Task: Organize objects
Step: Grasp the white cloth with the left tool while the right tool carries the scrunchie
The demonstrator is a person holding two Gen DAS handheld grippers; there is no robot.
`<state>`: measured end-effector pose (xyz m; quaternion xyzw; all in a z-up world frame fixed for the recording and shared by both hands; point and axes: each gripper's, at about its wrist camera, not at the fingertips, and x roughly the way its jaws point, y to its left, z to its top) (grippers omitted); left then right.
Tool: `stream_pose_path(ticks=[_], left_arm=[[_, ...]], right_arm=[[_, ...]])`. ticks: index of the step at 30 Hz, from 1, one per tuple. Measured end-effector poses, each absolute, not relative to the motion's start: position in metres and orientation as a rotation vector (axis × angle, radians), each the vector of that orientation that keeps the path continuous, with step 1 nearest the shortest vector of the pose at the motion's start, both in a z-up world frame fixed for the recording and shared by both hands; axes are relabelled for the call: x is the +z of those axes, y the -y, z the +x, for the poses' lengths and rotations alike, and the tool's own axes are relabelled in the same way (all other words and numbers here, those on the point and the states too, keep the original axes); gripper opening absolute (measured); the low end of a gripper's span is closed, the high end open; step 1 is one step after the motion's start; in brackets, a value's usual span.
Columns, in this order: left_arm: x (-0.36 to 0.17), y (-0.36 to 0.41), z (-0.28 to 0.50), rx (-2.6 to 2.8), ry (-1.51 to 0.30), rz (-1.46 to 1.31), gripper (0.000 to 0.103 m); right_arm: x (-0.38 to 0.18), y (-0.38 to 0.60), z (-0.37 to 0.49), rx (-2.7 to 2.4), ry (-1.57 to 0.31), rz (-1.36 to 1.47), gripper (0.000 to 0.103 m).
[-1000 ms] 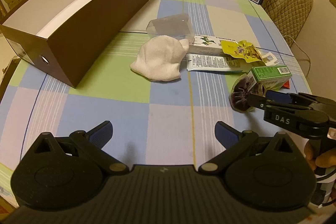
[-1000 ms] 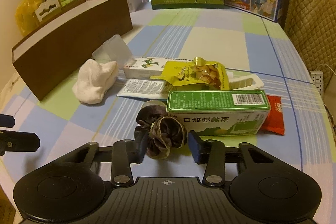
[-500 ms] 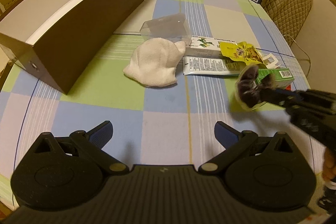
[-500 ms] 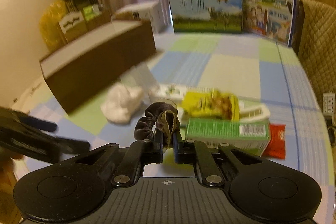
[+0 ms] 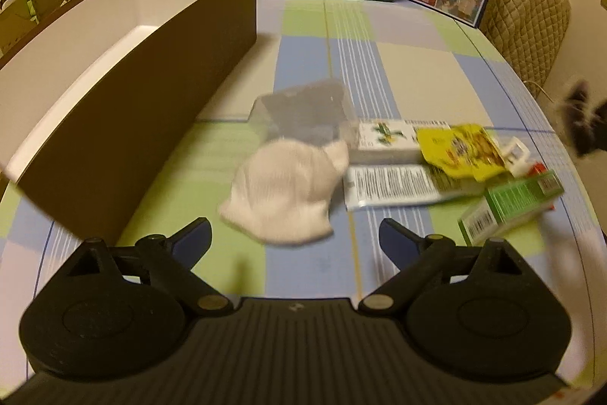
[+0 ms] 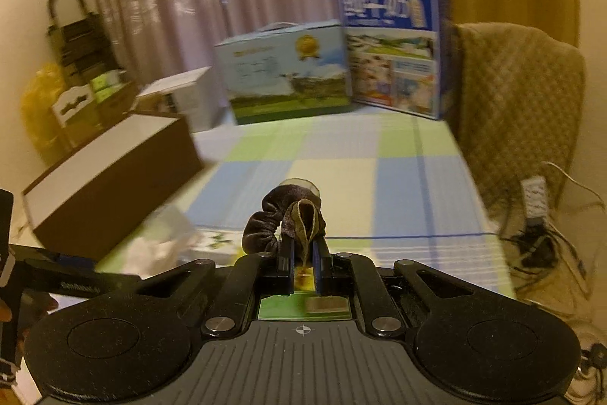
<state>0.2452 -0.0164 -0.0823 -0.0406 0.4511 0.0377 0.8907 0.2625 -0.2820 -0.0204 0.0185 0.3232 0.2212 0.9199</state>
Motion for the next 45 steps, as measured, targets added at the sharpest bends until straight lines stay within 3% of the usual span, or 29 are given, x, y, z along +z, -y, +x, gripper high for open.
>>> stream_pose_path(ticks=[13,16,18,20,24,36,45], left_arm=[[-0.113,0.014,0.296,0.076,-0.884,-0.033,0.089],[-0.117,0.018,0.296,0.074,-0.885,-0.008,0.082],[-0.117,0.020,0.294,0.068,-0.878,0.002,0.064],[-0.116,0.018,0.290,0.054,-0.870,-0.025,0.052],[-0.109,0.020,0.277,0.047,-0.857,-0.016,0.037],[-0.037,-0.012,0.213,0.082,-0.827,-0.175,0.035],[0.023,-0.078,0.197,0.089,-0.751,-0.179,0.035]], right_arm=[[-0.036,0.325,0.276,0.367,-0.721,0.047,0.005],[-0.037,0.329,0.280,0.365,-0.724,0.043,0.005],[-0.038,0.329,0.282,0.370,-0.729,0.042,0.005],[-0.038,0.327,0.282,0.376,-0.730,0.042,0.005],[-0.035,0.318,0.280,0.402,-0.729,0.044,0.005],[-0.016,0.251,0.249,0.536,-0.730,0.065,0.005],[0.014,0.127,0.223,0.717,-0.693,0.062,0.005]])
